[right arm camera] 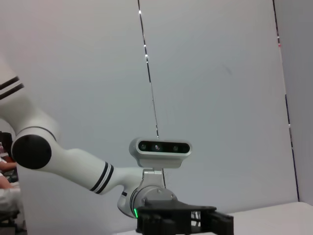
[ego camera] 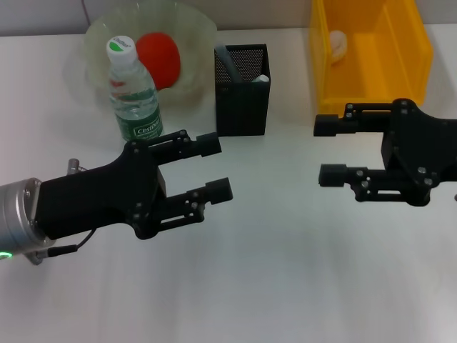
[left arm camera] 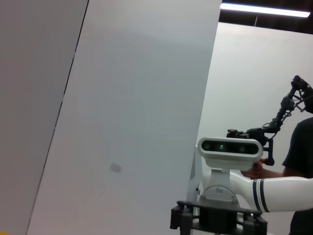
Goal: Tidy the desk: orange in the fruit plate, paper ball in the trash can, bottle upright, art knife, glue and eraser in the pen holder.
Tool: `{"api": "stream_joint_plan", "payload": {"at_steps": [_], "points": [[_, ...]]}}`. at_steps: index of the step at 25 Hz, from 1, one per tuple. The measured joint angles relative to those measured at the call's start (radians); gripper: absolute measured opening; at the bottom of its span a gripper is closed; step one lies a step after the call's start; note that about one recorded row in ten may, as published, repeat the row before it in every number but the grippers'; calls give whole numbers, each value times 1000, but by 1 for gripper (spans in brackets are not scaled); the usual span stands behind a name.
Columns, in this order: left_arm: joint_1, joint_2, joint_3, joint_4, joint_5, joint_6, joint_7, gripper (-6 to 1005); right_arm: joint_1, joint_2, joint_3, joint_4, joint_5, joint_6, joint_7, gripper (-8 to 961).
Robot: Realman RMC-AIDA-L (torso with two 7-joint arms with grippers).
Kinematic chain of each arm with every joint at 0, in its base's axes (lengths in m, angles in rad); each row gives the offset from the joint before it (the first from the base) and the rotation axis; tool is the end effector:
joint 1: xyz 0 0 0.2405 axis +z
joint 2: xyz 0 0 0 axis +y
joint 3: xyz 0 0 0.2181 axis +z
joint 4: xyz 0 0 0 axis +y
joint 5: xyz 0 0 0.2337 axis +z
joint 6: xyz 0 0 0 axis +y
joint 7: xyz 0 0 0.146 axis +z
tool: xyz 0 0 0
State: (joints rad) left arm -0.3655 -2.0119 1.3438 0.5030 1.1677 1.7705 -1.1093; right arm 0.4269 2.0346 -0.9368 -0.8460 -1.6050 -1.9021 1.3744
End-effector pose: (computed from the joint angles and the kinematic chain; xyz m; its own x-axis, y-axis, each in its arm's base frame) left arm -0.2129 0.2675 -0.0035 0.5656 0.1810 0.8045 0.2416 -0.9692 0.0481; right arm 0.1892 0.2965 0.0589 0.7286 -0.1033 -0.6771 -0.1263 -0.9919 0.0154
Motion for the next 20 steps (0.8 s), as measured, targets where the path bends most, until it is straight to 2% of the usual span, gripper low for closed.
{"api": "stream_joint_plan", "payload": {"at_steps": [8,15,20], "points": [[0,5,-16,0,0,26,13,656,-5,14,2,11,-14,18,-40,729],[-2,5,-25,-7,0,29,32,656,-5,16,3,10,-15,21,-42,730],[1,-3,-43,-8,0,23,32,656,-3,16,3,13,-15,27,-53,731]]}}
